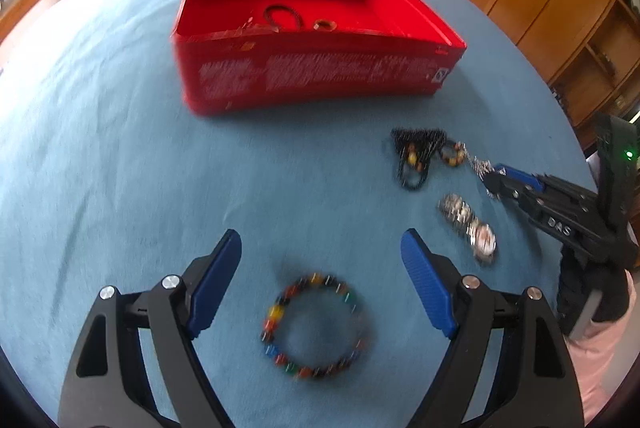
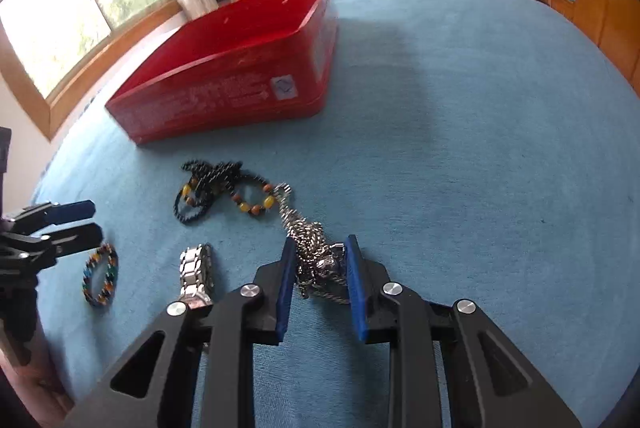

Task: Organize jewelry
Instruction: 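Grasp the black bead necklace with left tool while right tool grasps silver chain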

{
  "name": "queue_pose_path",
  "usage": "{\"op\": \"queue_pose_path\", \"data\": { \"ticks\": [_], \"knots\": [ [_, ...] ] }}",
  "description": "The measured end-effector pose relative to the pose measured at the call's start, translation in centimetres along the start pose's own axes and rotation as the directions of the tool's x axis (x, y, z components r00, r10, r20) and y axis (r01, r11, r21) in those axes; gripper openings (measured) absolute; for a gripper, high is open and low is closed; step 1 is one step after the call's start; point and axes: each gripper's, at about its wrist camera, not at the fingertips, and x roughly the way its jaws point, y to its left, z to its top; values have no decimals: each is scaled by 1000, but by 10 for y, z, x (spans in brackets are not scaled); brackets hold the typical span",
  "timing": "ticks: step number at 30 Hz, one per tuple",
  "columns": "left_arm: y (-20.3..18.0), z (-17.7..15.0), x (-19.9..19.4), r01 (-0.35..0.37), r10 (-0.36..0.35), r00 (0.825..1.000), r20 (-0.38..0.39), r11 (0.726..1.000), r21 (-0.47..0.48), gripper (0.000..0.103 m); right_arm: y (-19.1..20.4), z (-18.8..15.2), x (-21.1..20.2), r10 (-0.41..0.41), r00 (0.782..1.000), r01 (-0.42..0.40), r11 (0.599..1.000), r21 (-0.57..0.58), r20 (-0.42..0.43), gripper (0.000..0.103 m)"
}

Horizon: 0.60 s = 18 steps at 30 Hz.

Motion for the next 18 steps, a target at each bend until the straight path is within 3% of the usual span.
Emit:
{"op": "queue_pose_path", "data": {
  "ticks": [7,12,15,18],
  "knots": [
    [-39,35,27,-4,5,1000,-17,996,87,81,-40,-4,-18,-36,997,27,990,135,61,24],
    [-61,50,54,-24,29,999,-37,992,126,79,-44,-5,-19,32,997,-42,989,144,76,24],
    [-68,50,63,3,6,998,-65,989,145,78,-46,-2,-17,90,993,-101,983,151,74,25],
    [-79,47,69,-43,53,998,-46,978,206,66,-52,-2,-13,127,990,-137,975,175,67,25]
  ]
}}
